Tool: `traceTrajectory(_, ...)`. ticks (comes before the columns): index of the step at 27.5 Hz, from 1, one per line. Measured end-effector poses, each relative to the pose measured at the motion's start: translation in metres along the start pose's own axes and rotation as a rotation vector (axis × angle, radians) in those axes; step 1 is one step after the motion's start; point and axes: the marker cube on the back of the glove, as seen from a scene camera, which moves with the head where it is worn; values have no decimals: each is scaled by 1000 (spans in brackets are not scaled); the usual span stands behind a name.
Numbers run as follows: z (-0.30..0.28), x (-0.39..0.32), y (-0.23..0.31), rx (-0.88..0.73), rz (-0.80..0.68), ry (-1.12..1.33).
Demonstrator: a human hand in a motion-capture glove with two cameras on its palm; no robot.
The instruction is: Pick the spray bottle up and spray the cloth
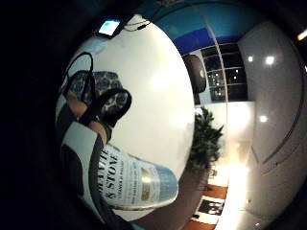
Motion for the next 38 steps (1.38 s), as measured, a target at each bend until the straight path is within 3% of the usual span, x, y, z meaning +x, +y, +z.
traceTrajectory(20,-53,9,-53,463,434,-803)
traceTrajectory(29,-73,-29,-65,701,517,-1211)
traceTrajectory(38,-51,-79,-80,863,494,-1292)
